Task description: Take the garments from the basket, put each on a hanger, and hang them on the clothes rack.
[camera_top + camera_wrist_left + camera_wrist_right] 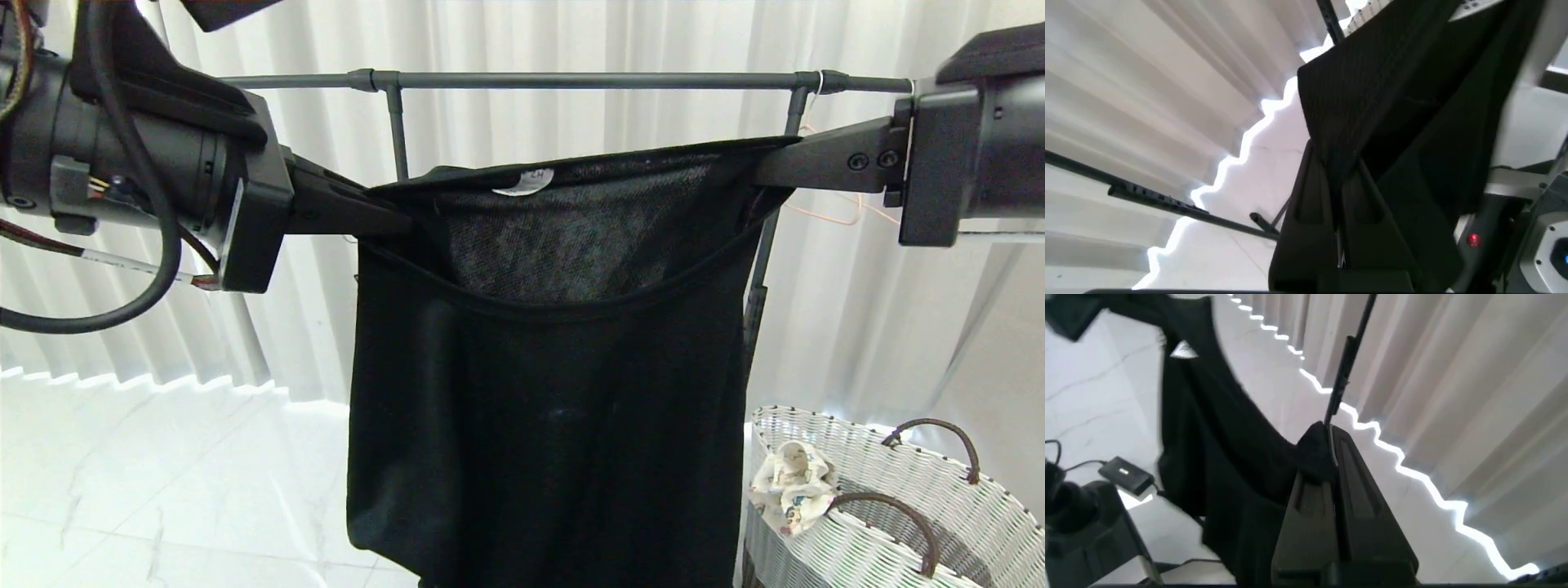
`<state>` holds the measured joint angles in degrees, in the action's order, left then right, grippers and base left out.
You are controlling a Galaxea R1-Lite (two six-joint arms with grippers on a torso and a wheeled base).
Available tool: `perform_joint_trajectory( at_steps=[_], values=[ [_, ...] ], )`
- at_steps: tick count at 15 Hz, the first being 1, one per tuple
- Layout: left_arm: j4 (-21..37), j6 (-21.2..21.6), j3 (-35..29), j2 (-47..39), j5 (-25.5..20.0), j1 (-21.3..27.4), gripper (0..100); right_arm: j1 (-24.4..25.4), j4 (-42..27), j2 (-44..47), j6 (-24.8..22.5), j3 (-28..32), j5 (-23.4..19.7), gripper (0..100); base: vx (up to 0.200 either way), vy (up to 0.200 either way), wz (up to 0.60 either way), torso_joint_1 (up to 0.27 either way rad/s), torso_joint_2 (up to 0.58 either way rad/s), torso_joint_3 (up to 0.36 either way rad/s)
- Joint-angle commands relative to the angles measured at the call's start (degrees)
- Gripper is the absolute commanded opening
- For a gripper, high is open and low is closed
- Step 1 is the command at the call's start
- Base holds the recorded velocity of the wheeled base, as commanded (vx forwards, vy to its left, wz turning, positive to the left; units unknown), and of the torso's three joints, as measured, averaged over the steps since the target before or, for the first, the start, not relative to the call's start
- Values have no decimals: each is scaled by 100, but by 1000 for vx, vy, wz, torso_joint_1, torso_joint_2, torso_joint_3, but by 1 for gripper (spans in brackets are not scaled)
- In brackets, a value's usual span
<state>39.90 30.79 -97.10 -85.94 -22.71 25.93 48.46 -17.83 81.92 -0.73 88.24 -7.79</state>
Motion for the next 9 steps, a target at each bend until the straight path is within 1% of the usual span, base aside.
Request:
perform_joint_trajectory(
  at_steps=[1,9],
  values=[
    [-17,-3,-28,-160,-5,-9,0,94,8,-80,-6,-78,6,0,0,0,0,0,0,0],
    [-52,-3,-20,-80,-14,9,0,94,43,-27,-32,-8,6,0,0,0,0,0,0,0]
  ],
)
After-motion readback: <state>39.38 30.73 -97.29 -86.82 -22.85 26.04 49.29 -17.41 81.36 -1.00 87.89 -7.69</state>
